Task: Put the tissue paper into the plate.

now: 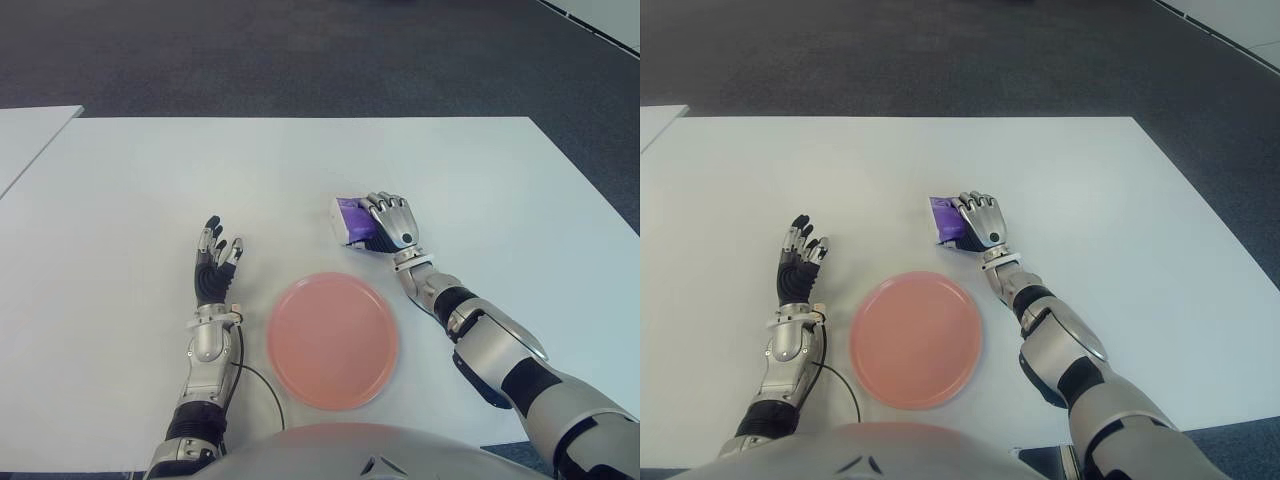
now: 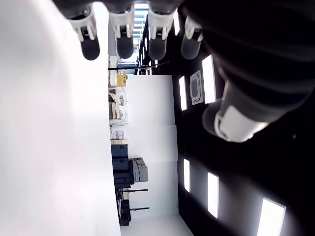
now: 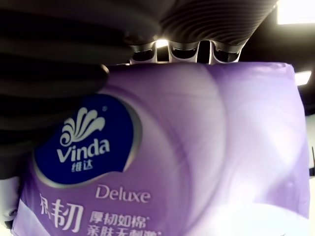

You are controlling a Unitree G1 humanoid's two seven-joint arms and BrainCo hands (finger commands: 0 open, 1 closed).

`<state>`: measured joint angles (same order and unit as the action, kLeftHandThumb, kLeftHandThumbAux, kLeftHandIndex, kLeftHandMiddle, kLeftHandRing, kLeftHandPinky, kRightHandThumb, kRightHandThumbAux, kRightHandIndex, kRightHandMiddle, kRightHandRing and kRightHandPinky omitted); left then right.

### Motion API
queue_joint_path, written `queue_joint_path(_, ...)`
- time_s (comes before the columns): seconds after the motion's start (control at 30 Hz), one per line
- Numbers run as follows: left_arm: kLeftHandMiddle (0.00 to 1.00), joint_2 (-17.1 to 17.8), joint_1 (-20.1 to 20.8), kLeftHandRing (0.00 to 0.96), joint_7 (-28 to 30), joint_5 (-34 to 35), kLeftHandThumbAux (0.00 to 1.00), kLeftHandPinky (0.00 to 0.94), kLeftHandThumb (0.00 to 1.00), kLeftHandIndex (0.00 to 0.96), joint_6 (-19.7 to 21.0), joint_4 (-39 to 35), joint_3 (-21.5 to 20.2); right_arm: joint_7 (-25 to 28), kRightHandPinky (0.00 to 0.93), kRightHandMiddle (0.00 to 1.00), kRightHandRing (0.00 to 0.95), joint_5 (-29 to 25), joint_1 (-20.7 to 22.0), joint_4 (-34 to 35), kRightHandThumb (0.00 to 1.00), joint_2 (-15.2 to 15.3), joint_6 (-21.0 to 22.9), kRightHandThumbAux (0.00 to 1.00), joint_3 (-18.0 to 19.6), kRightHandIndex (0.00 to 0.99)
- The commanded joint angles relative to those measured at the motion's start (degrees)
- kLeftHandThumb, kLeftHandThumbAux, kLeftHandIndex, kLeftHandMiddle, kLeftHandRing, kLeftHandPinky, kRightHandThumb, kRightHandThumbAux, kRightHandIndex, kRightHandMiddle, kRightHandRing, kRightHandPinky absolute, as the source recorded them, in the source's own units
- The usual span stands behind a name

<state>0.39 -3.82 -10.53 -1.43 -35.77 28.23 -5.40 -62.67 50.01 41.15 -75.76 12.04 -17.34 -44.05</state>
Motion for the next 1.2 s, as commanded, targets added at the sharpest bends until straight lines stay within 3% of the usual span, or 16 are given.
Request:
queue_joint_path(0.03,0.042,0.02,-3.14,0.013,0.95,-1.07,0.599,0.015,0.204,0.055,1.11,3.59,0.59,-0.72,0.835,0.528,0.841,0.1,-2.94,-0.69,0.853,-1.06,-2.9,0.68,0.17,0.392)
queue_joint_path(0.73,0.043,0.18,-2.35,0.009,0.71,-1.24,0.611,0.008,0.212,0.072,0.9,4.62,0.48,-9.13,0.853,0.528,0.847,-3.38,2.45,0.76,0.857,-4.22,-4.69,0.678,7.47,0.395)
queue_joint_path(1.0,0.043,0.21,-2.05,0.007,0.85,-1.1,0.623,0.009,0.215,0.079,1.0,5.16,0.44,-11.5,0.86,0.53,0.853,-5.44,5.18,2.39,0.854,-5.53,-7.21,0.679,10.84,0.393)
queue_joint_path(1.2,0.041,0.18,-1.73,0.005,0.88,-0.88,0.637,0.006,0.213,0.08,0.79,5.87,0.31,-11.07,0.862,0.535,0.863,-9.37,6.67,5.33,0.853,-6.55,-12.67,0.679,15.09,0.395)
